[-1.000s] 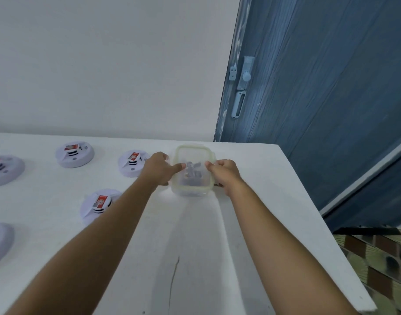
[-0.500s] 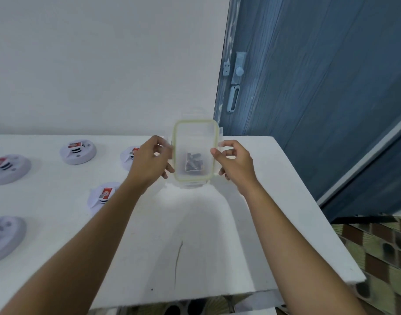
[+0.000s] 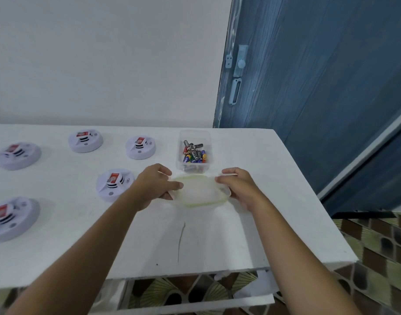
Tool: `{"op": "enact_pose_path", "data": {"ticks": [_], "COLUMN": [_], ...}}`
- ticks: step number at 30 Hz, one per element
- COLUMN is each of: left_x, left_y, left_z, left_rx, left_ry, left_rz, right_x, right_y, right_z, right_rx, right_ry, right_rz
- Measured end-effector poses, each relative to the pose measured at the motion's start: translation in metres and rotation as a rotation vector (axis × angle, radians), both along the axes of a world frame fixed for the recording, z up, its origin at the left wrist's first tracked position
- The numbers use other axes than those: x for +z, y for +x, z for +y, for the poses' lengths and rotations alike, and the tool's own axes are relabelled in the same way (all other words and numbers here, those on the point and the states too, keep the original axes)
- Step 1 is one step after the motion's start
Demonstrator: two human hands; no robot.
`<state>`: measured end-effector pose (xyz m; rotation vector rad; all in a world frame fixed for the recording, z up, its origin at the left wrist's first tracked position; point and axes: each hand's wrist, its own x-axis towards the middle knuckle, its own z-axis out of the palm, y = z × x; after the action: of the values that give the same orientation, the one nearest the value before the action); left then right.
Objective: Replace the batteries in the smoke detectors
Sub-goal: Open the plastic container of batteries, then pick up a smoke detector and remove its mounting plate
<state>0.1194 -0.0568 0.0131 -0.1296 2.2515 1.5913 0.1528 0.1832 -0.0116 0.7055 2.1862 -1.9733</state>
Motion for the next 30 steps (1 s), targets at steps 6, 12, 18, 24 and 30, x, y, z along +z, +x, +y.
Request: {"op": "enact_pose_path", "data": {"ticks": [6,12,18,24,30], "left_x": [-0.015,-0.025,-0.028,-0.029,-0.016], "left_y": [-0.001,0.005,0.007,0.006,0.001], "left_z": [-0.004,-0.003,0.0,-0.002,-0.015], "left_rx": [-0.006,-0.061,-0.106,-0.124,-0.169], "left_ry": [-0.151,-0.392,-0.488,-0.504,-0.497], "left_rz": [-0.043,0.135,0.223,0.258,0.335], "right_x": [-0.002,0.0,0.0,0.005,0.019], "right_y": [0.008,0.013,0.01,0.009,0.007], "right_z": [-0.006,-0.015,-0.017,-0.023,-0.044], "right_rx": [0.089,0.173,0.167,0.275,0.328], "right_ry": [0.203,0.352,0.429,0.669,0.841], "right_rz": [-0.072,-0.152,-0.169,-0.175,-0.061]}}
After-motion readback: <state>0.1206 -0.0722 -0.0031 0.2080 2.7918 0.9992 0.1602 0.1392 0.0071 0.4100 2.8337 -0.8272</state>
